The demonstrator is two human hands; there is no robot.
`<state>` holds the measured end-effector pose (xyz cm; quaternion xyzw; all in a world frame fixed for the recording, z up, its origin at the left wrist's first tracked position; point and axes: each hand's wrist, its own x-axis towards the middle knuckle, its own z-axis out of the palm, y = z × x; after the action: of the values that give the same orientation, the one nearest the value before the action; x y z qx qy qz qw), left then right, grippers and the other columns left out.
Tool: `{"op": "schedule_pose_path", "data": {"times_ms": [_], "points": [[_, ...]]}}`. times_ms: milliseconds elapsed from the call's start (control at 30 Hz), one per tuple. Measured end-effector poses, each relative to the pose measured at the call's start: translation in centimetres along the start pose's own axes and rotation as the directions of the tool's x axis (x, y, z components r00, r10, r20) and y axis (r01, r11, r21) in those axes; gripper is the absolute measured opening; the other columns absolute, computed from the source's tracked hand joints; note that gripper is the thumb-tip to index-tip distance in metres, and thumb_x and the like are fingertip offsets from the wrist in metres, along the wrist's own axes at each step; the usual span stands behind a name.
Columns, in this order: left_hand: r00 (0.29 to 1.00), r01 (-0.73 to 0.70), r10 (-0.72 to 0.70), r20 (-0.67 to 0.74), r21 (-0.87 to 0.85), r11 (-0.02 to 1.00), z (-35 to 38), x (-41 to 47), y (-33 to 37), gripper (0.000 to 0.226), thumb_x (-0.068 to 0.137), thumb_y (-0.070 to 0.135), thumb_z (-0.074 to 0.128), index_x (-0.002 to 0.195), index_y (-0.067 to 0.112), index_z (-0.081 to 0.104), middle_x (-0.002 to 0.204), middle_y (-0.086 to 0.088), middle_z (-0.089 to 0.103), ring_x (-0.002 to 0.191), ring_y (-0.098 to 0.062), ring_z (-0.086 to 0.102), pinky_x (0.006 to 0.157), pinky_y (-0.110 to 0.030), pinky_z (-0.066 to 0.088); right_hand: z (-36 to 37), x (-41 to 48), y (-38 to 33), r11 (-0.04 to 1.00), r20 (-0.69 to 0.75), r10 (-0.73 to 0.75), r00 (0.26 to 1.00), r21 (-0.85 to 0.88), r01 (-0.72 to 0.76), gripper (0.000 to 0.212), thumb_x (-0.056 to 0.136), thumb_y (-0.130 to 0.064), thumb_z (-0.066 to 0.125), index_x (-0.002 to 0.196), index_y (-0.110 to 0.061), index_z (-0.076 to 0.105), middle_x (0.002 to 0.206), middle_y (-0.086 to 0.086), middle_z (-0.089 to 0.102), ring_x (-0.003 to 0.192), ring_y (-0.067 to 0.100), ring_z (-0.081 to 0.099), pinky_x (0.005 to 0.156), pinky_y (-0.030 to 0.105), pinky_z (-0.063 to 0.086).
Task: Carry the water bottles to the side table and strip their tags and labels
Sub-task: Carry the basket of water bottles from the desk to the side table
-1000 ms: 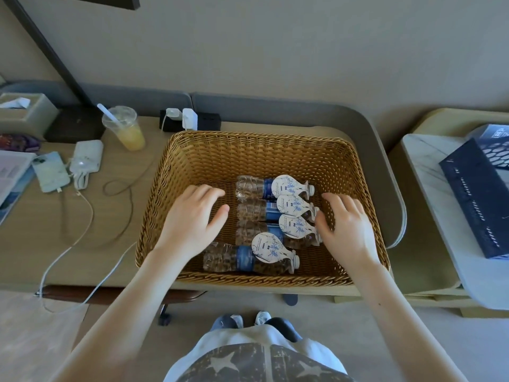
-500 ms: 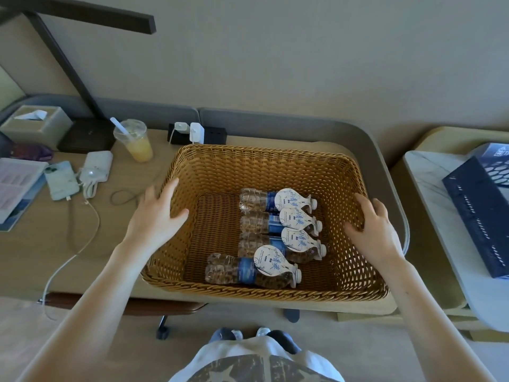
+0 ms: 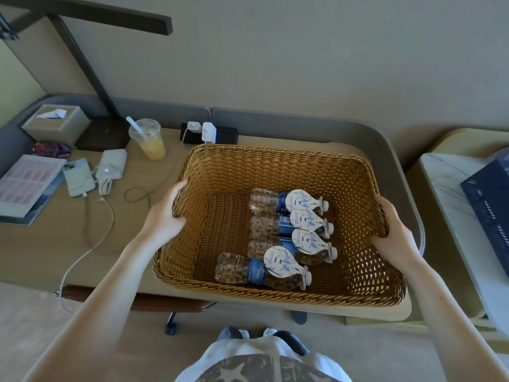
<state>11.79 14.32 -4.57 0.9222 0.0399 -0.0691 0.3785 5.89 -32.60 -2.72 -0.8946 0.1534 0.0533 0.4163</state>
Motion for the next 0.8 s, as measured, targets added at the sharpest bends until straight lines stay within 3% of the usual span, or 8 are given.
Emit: {"op": "schedule_pose_path", "data": {"times_ms": [233, 333, 400, 500, 567, 667, 733, 800], "points": [[1.0, -0.015, 0.015, 0.018, 0.013, 1.0, -0.1, -0.3, 0.1, 0.091, 0.092, -0.008, 0.056, 0.153, 0.048, 0.019, 0.156, -0.001, 0.04, 0.049, -0.025, 0.057, 0.037, -0.023, 0.043, 0.3, 0.8, 0.8, 0.999, 0.008, 0.003, 1.0, -0.033, -0.002, 0.076, 0.098, 0.005, 0.053, 0.154, -0.04, 0.029, 0.155, 0.004, 0.042, 0.135, 0.028, 0.048, 0.08, 0.01, 0.035], [1.0, -0.013, 0.013, 0.007, 0.019, 1.0, -0.2, -0.4, 0.4, 0.095, 0.092, -0.008, 0.057, 0.155, 0.048, 0.013, 0.155, -0.002, 0.043, 0.07, -0.036, 0.069, 0.054, -0.043, 0.058, 0.3, 0.7, 0.7, 0.999, -0.002, -0.001, 1.0, -0.044, 0.001, 0.075, 0.097, 0.006, 0.054, 0.154, -0.038, 0.031, 0.155, 0.006, 0.043, 0.135, 0.029, 0.048, 0.081, 0.013, 0.036], [1.0, -0.012, 0.012, -0.002, 0.031, 0.999, -0.1, -0.5, 0.5, 0.096, 0.092, -0.007, 0.058, 0.156, 0.047, 0.01, 0.151, -0.003, 0.046, 0.081, -0.039, 0.07, 0.066, -0.053, 0.06, 0.2, 0.5, 0.5, 0.999, -0.009, -0.011, 1.0, -0.052, 0.01, 0.076, 0.096, 0.008, 0.054, 0.154, -0.036, 0.033, 0.156, 0.006, 0.042, 0.137, 0.029, 0.047, 0.088, 0.019, 0.037], [1.0, -0.024, 0.024, -0.001, 0.032, 0.999, -0.2, -0.5, 0.5, 0.094, 0.091, -0.009, 0.058, 0.156, 0.044, 0.016, 0.156, -0.003, 0.041, 0.08, -0.036, 0.071, 0.062, -0.042, 0.062, 0.1, 0.1, 0.1, 0.997, -0.013, -0.018, 1.0, -0.069, 0.017, 0.075, 0.095, 0.009, 0.054, 0.154, -0.033, 0.035, 0.156, 0.005, 0.042, 0.139, 0.029, 0.045, 0.094, 0.022, 0.035], [0.999, -0.033, 0.032, 0.01, 0.044, 0.999, -0.2, -0.2, 0.3, 0.083, 0.091, -0.011, 0.057, 0.152, 0.039, 0.032, 0.153, -0.004, 0.045, 0.054, -0.022, 0.063, 0.041, -0.023, 0.05, 0.2, 0.0, -0.3, 0.997, -0.025, -0.016, 1.0, -0.076, 0.015, 0.072, 0.095, 0.01, 0.053, 0.152, -0.031, 0.039, 0.155, 0.006, 0.044, 0.139, 0.029, 0.045, 0.096, 0.024, 0.035], [1.0, 0.006, -0.008, 0.025, 0.079, 0.997, -0.1, 0.3, 0.1, 0.06, 0.09, -0.011, 0.058, 0.135, 0.029, 0.055, 0.111, -0.016, 0.069, 0.033, -0.011, 0.04, 0.031, -0.019, 0.033, 0.3, -0.3, -1.0, 0.993, -0.013, -0.013, 1.0, -0.121, 0.011, 0.064, 0.096, 0.009, 0.052, 0.147, -0.028, 0.046, 0.152, 0.01, 0.048, 0.137, 0.03, 0.047, 0.108, 0.037, 0.041], [0.999, 0.039, -0.041, 0.032, 0.073, 0.997, -0.1, 0.5, 0.3, 0.051, 0.09, -0.011, 0.057, 0.122, 0.028, 0.062, 0.08, -0.014, 0.067, 0.03, -0.01, 0.033, 0.029, -0.021, 0.028, 0.3, -0.5, -1.2, 0.988, -0.006, -0.013, 1.0, -0.154, 0.012, 0.059, 0.096, 0.008, 0.051, 0.145, -0.026, 0.05, 0.151, 0.011, 0.049, 0.136, 0.032, 0.048, 0.111, 0.043, 0.041], [0.998, 0.049, -0.051, 0.021, 0.072, 0.996, -0.1, 0.3, 0.7, 0.049, 0.089, -0.013, 0.055, 0.109, 0.031, 0.064, 0.068, -0.009, 0.063, 0.03, -0.01, 0.032, 0.029, -0.02, 0.026, 0.3, -0.7, -1.4, 0.988, -0.013, -0.006, 1.0, -0.154, 0.003, 0.059, 0.096, 0.007, 0.051, 0.144, -0.026, 0.051, 0.15, 0.011, 0.049, 0.136, 0.032, 0.047, 0.112, 0.044, 0.04]]}}
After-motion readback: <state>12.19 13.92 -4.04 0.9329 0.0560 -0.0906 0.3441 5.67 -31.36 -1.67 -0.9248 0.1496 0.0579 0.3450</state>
